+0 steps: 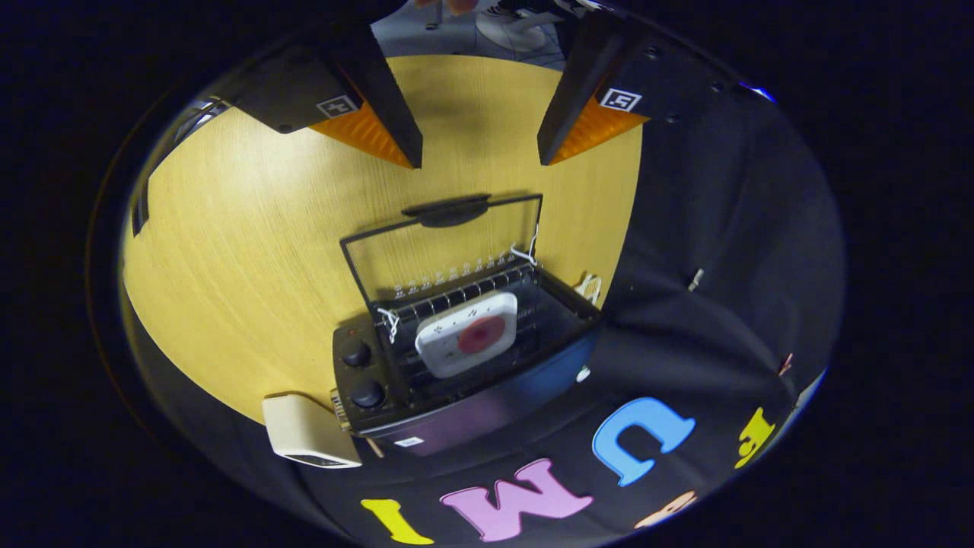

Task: Open the toaster oven, put the food inside, and close the toaster oven door.

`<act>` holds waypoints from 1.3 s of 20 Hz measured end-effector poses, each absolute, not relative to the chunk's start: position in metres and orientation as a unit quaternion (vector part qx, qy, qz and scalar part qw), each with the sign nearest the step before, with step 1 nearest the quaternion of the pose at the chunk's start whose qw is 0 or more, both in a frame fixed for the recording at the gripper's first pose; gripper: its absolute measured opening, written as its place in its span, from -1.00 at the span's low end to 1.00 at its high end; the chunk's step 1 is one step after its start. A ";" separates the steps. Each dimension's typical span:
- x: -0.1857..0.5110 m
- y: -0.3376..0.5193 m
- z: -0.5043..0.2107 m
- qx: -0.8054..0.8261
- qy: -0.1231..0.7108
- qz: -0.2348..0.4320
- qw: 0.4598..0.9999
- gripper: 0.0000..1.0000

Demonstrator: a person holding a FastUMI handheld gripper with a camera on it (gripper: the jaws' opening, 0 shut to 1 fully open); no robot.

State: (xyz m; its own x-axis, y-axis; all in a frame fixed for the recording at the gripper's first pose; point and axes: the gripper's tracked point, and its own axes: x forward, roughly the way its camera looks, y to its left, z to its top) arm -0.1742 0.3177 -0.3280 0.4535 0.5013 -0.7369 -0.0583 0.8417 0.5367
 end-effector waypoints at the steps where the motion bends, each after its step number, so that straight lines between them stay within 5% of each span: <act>1: -0.185 0.322 -0.336 0.203 0.511 0.177 0.816 0.97; 13: -0.192 0.327 -0.418 0.099 0.566 0.148 0.805 0.98; 26: -0.100 0.343 -0.450 0.065 0.529 0.077 0.842 0.97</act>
State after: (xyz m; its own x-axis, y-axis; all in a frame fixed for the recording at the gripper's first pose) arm -0.0997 0.3433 -0.4505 0.4277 0.1995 -0.8816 -0.0610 0.9795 0.1920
